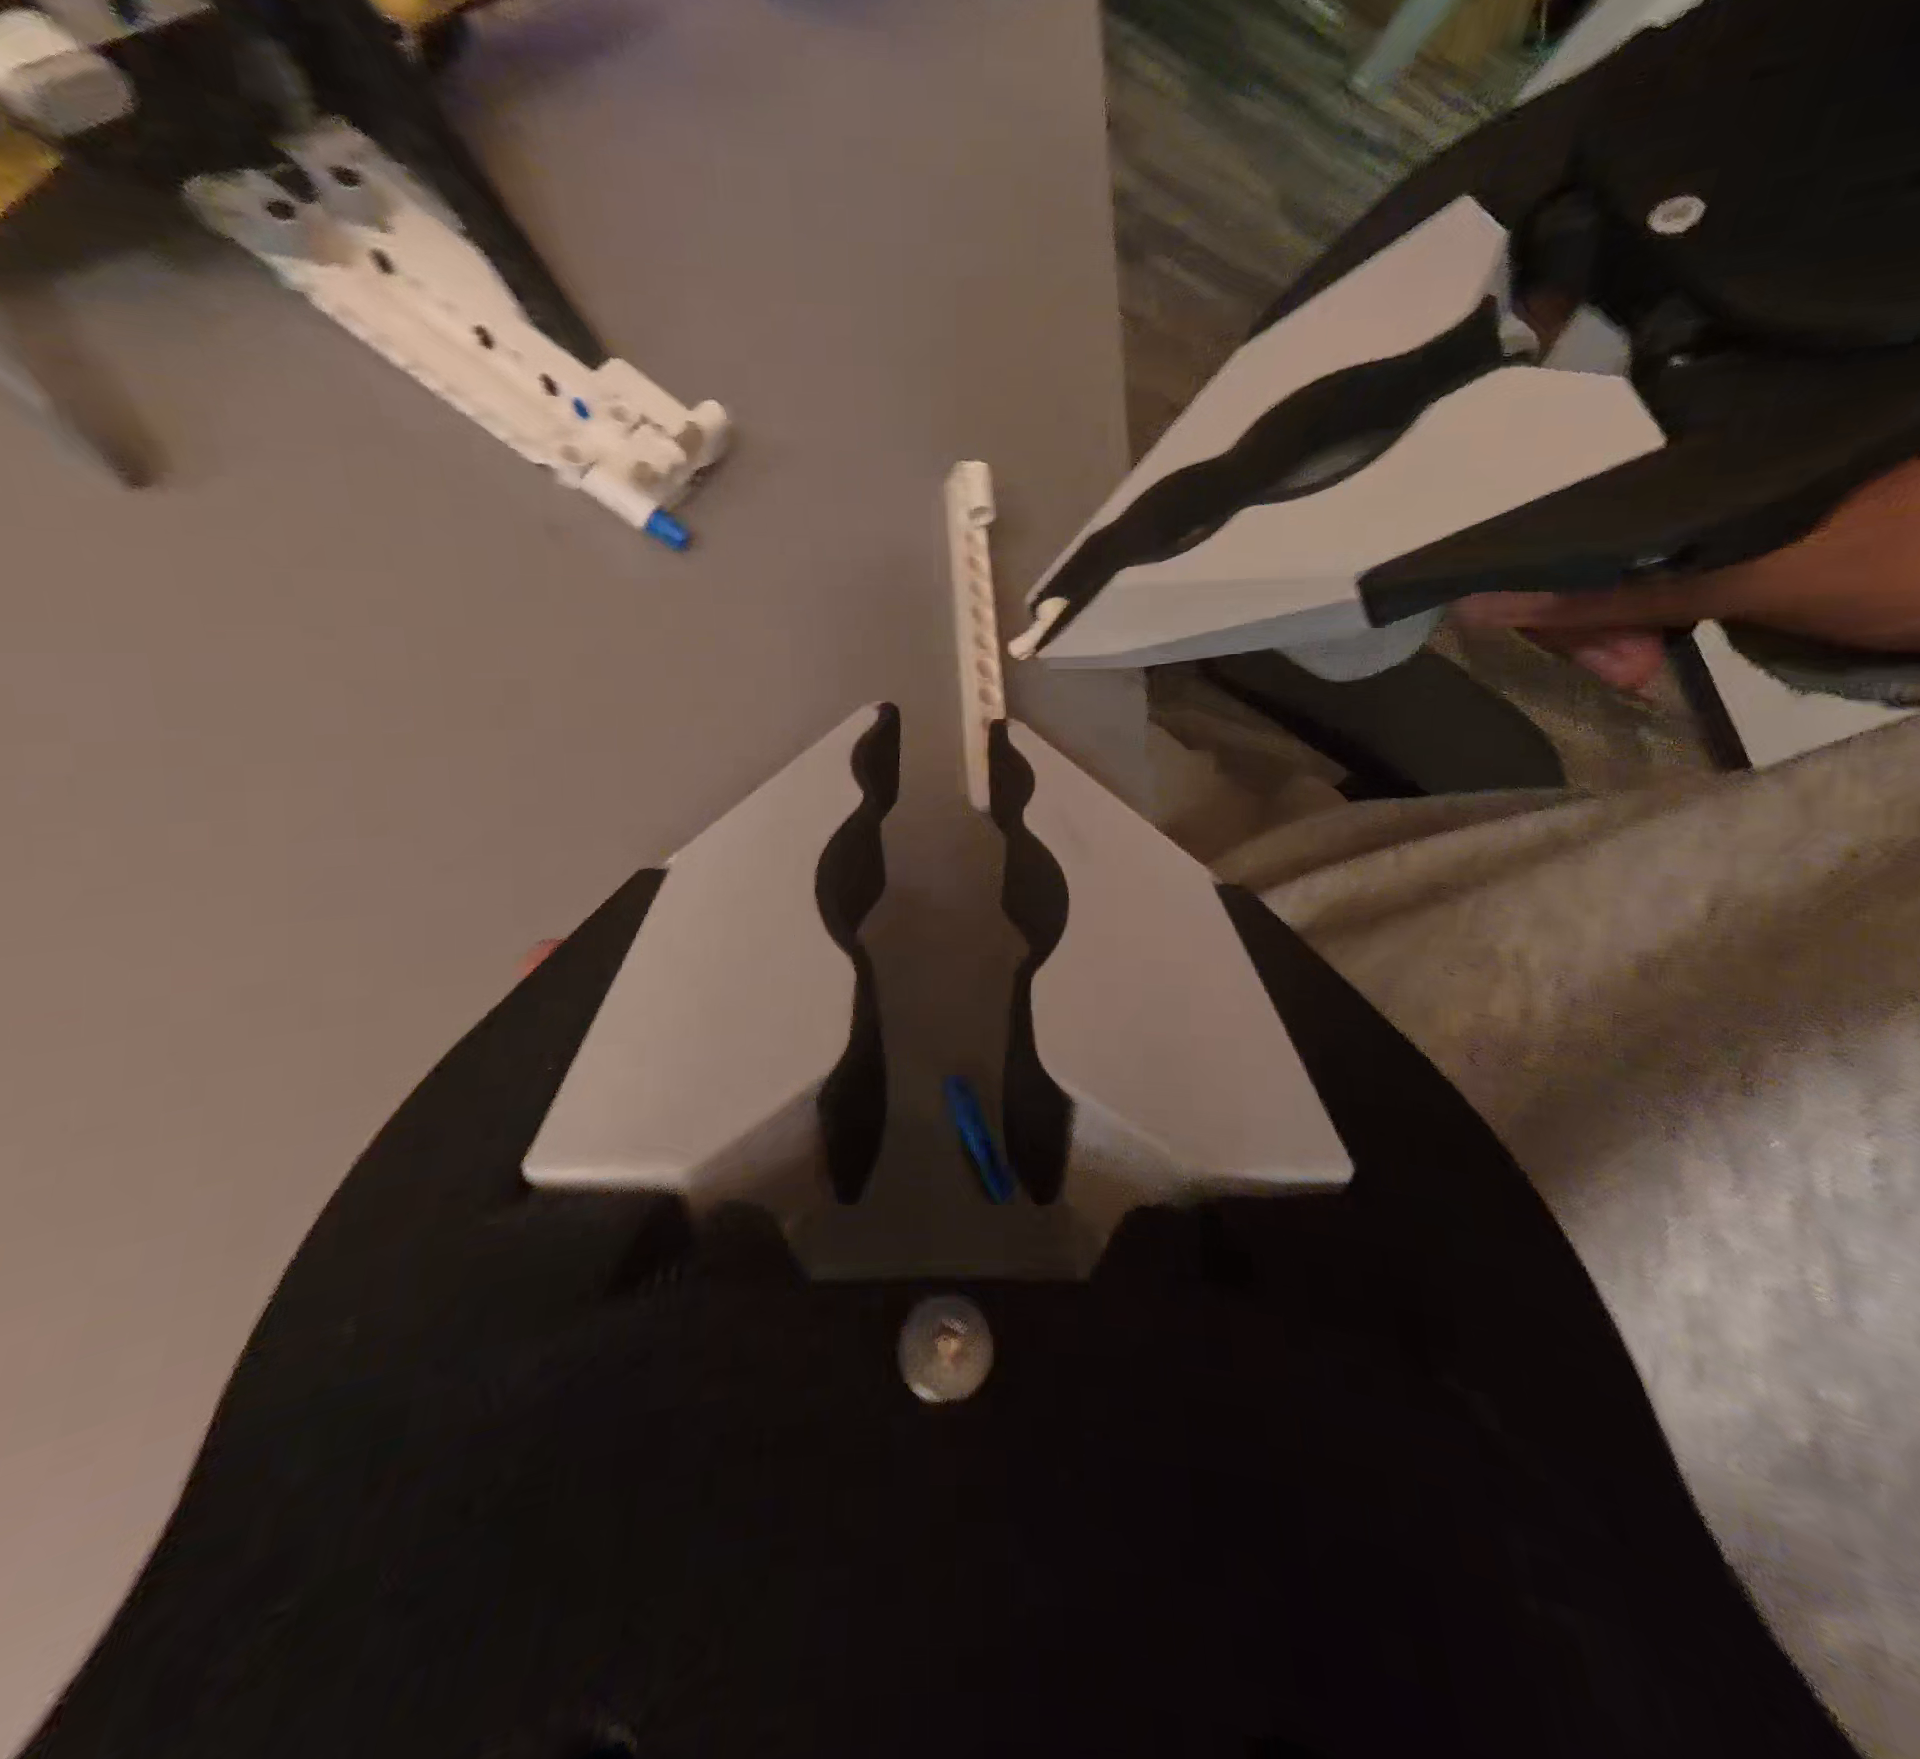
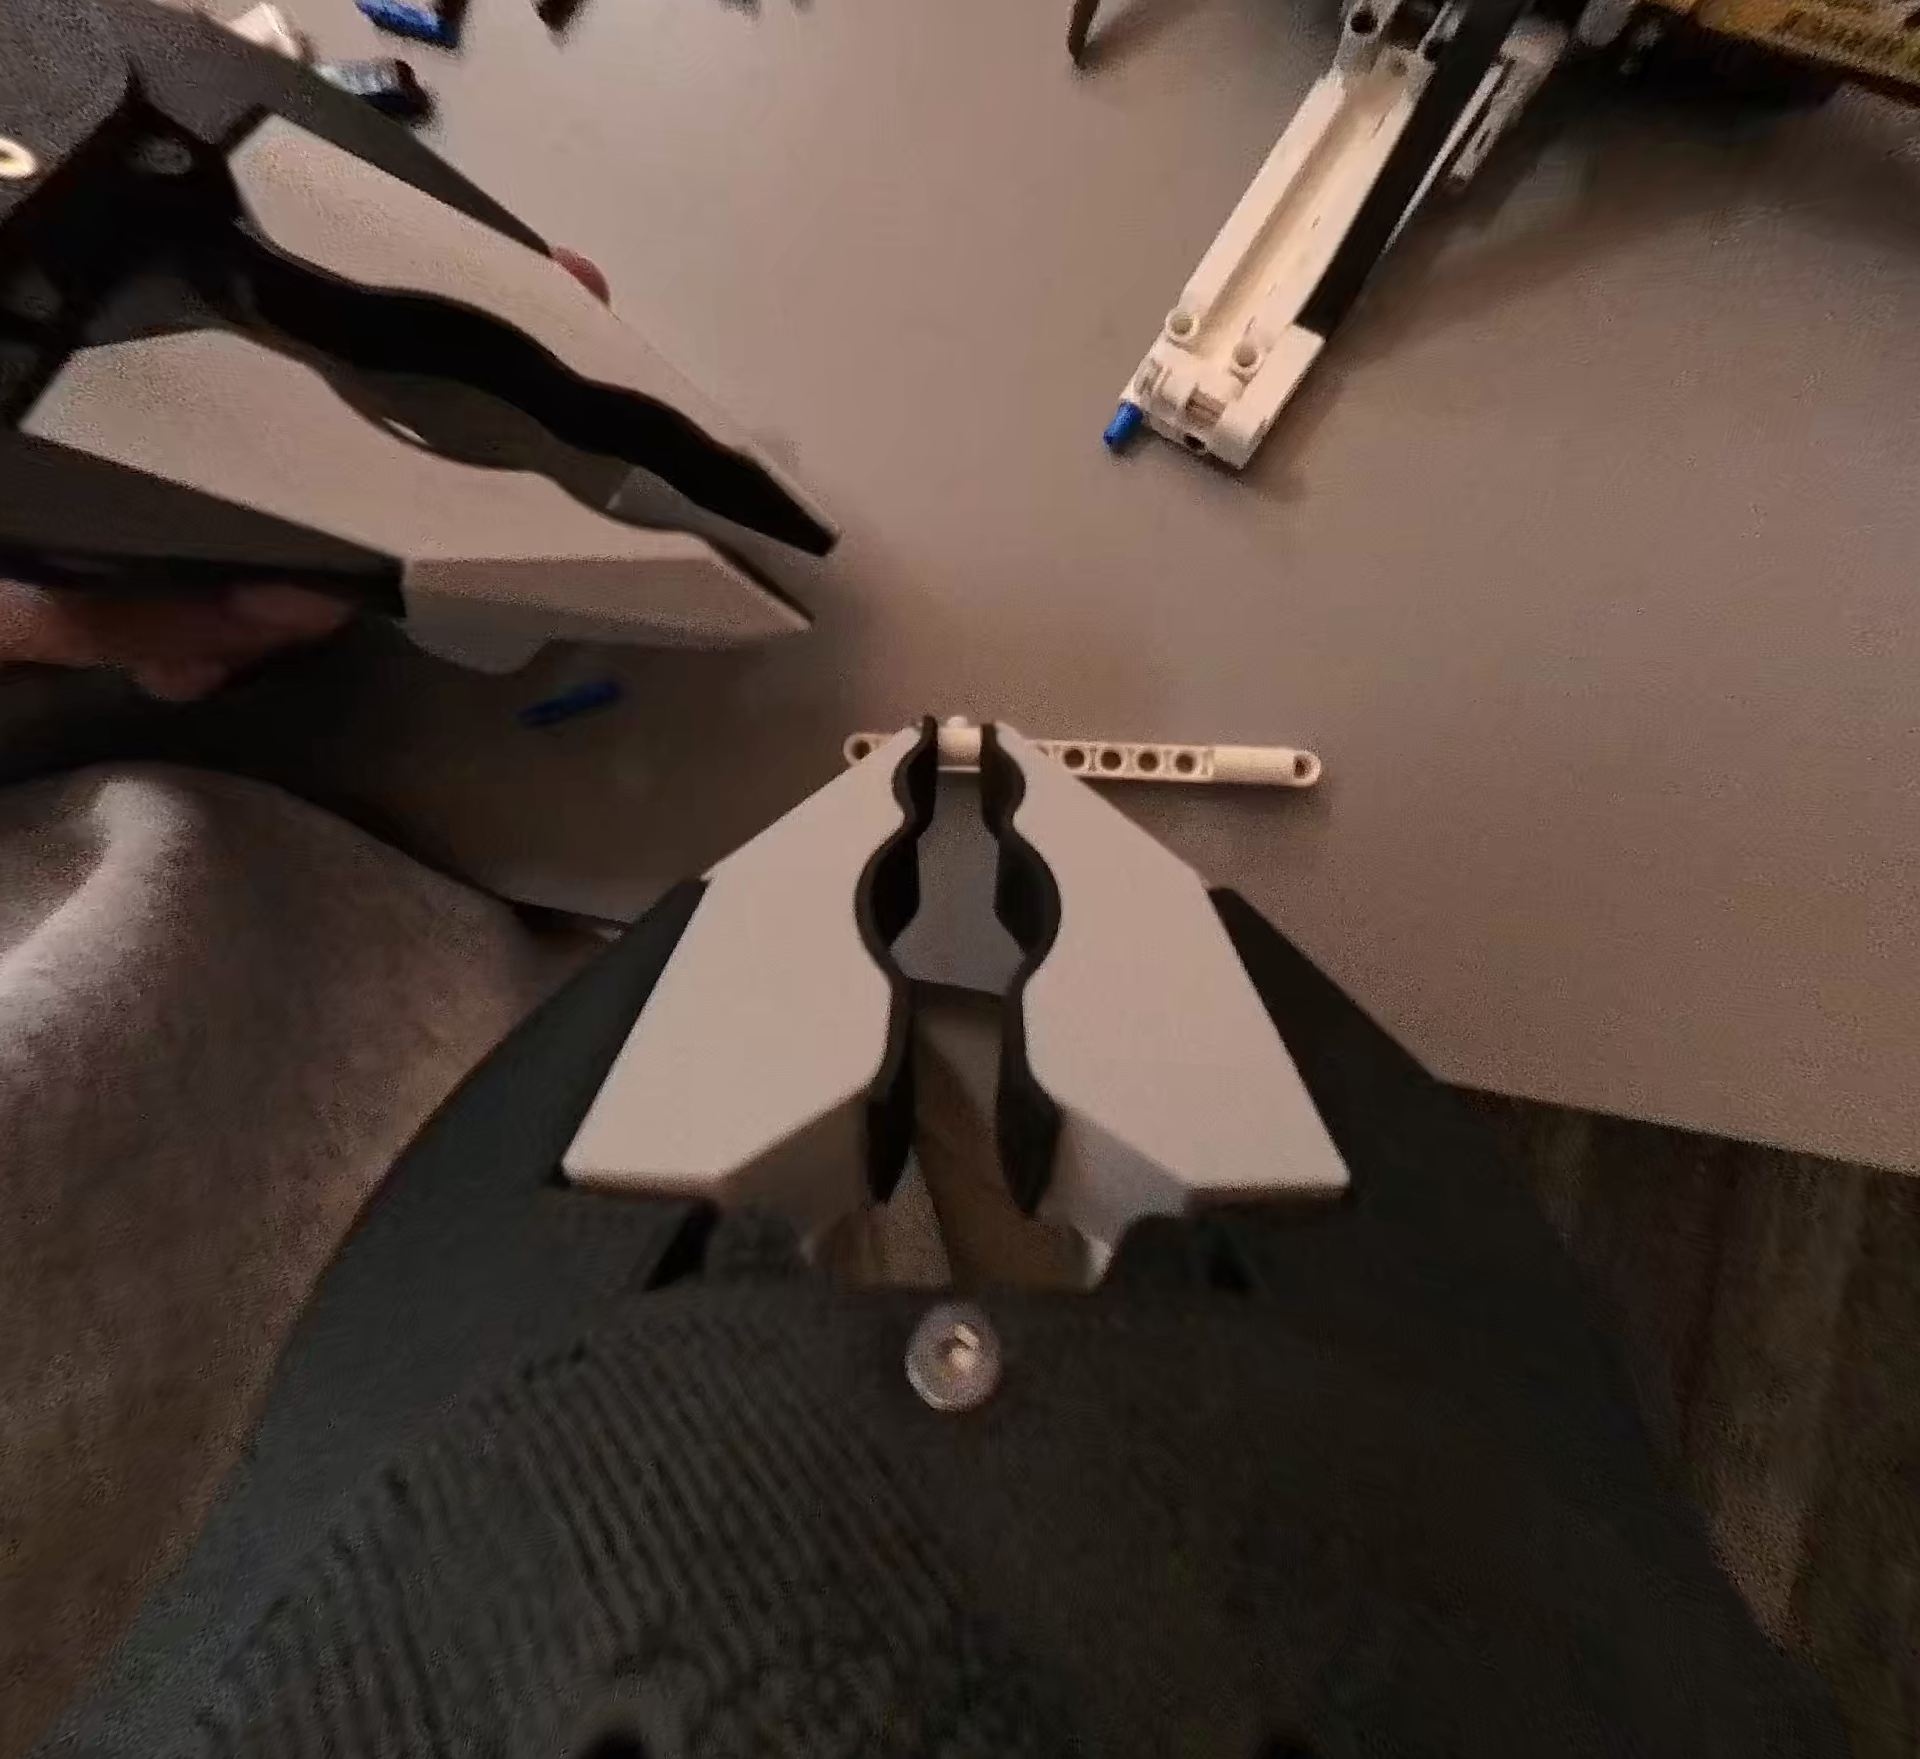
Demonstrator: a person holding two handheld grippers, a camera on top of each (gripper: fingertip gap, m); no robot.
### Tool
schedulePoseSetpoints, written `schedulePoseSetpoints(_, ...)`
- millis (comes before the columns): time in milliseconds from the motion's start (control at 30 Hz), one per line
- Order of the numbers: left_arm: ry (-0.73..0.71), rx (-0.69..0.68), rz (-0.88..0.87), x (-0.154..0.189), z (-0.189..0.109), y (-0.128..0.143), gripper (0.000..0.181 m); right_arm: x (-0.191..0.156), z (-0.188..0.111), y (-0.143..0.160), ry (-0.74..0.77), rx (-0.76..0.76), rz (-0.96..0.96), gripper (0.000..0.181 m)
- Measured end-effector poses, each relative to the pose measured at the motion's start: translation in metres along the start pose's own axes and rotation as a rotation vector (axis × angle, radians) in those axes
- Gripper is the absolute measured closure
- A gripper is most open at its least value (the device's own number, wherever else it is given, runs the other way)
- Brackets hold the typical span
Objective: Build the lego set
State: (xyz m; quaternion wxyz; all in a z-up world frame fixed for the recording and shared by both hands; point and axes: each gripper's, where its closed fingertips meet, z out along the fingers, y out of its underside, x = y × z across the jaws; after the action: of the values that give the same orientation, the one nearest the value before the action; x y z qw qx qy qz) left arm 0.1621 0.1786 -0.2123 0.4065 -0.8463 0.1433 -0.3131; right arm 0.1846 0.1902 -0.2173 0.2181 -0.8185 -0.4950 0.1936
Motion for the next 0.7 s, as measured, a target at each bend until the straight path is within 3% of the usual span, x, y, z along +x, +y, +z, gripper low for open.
schedulePoseSetpoints(167, -0.069, -0.069, 0.092, 0.005, 0.014, 0.011, 0.155, -0.003, 0.004, 0.007, 0.023, -0.143, -0.018, 0.175)
schedulePoseSetpoints(400, 0.064, -0.113, -0.093, 0.013, 0.019, 0.022, 0.152, -0.005, 0.014, 0.012, 0.012, -0.225, -0.005, 0.175)
schedulePoseSetpoints(700, 0.057, -0.142, -0.147, 0.009, 0.024, 0.025, 0.172, -0.006, 0.015, 0.006, -0.022, -0.172, -0.023, 0.175)
